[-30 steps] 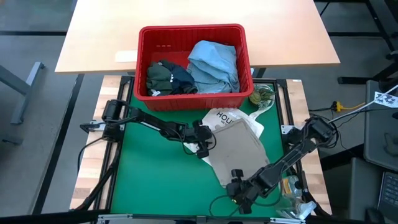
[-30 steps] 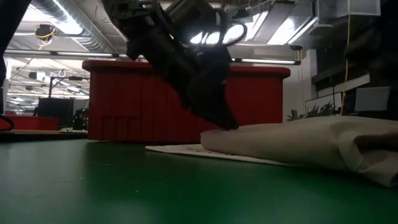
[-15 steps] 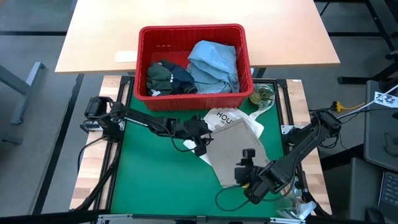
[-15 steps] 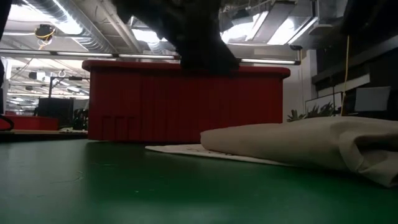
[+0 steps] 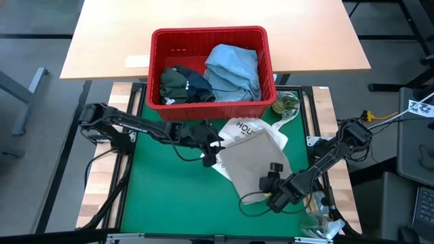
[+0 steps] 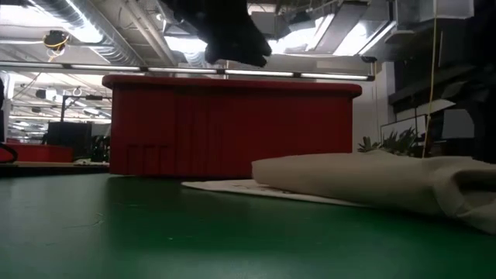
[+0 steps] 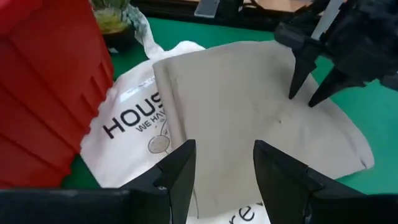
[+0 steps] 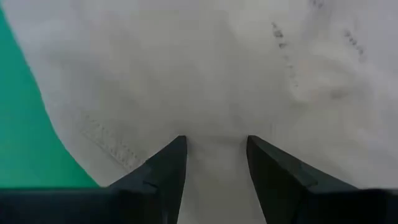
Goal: Fold Laundry from Bin
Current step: Fold the brown shorts, then fold the light blue jeans
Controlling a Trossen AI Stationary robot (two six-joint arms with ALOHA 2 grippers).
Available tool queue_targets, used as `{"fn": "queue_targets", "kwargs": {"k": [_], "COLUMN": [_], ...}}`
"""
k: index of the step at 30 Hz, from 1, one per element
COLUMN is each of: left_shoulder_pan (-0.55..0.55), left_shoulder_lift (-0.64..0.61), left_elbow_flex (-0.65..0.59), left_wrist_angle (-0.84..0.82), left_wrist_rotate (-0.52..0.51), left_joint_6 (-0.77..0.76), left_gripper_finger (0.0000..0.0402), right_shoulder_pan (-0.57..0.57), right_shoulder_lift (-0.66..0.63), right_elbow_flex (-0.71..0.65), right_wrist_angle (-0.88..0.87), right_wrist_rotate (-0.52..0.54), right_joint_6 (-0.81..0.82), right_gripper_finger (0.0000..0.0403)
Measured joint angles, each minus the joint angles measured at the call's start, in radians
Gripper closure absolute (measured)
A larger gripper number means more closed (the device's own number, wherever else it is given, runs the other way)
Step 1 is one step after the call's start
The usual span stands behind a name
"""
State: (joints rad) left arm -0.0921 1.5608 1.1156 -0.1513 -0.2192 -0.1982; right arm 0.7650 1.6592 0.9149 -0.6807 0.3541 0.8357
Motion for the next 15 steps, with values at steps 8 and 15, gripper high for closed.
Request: {"fn": "queue_targets", "kwargs": {"k": [8, 15], "left_shoulder_pan": [0.0, 0.0], "left_shoulder_lift": [-0.066, -0.127], "left_elbow_flex": [0.0, 0.0], "left_wrist_angle": [-0.029, -0.056], "left_wrist_rotate": [0.0, 0.0], "left_joint_6": [0.0, 0.0], "left_gripper_finger": [0.0246, 0.0246], "right_shoulder_pan": [0.0, 0.0], "right_shoulder_lift": [-0.003, -0.003], "right_elbow_flex": [0.067, 0.158], "right_wrist_angle": [-0.005, -0.008], "right_wrist_rotate": [0.048, 0.067], "right_joint_6": [-0.059, -0.153], "right_gripper_finger": [0.0233, 0.0233]}}
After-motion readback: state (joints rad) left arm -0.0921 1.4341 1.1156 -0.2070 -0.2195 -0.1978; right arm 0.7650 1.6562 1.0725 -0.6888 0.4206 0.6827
